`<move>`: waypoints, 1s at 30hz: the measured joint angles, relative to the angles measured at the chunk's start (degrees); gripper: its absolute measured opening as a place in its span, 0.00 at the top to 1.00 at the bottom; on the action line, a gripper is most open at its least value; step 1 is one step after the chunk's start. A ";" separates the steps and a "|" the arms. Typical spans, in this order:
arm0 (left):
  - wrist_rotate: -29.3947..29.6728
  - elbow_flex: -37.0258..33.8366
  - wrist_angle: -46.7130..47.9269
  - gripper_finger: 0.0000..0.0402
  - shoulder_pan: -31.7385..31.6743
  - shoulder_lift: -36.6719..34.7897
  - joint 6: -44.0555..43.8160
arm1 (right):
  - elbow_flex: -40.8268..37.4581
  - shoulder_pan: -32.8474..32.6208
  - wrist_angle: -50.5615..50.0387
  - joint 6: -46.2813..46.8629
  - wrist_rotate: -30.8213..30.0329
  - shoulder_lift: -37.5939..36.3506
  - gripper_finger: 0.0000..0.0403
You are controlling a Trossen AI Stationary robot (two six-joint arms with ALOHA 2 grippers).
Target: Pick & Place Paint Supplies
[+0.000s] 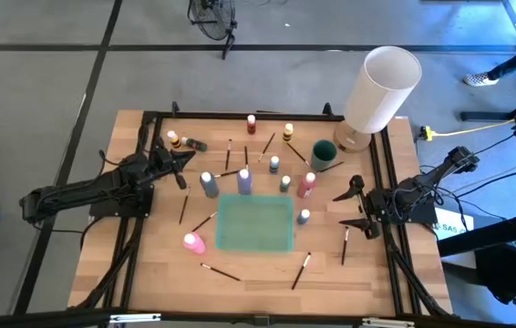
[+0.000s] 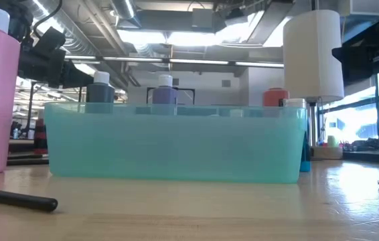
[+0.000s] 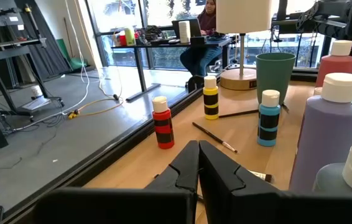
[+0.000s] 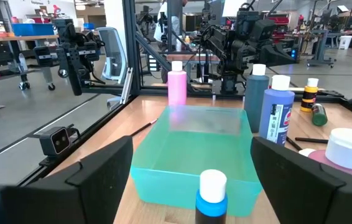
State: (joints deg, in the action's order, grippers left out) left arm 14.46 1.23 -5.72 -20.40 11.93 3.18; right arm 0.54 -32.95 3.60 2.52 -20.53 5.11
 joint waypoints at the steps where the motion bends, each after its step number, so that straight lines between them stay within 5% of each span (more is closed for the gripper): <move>1: 0.00 -0.01 -0.02 0.98 -0.01 0.00 0.00 | 0.00 0.02 0.00 0.00 0.00 0.02 0.18; 23: 0.00 0.00 0.00 0.98 -0.02 0.00 0.00 | 0.00 0.00 0.05 0.02 0.08 0.01 0.18; 30: 0.00 -0.02 0.00 0.98 -0.02 0.01 0.00 | 0.00 0.01 1.44 6.63 4.71 0.00 0.18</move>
State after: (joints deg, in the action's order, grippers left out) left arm 14.46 1.21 -5.72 -20.43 11.94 3.18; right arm 0.54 -32.94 5.04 9.16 -15.83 5.10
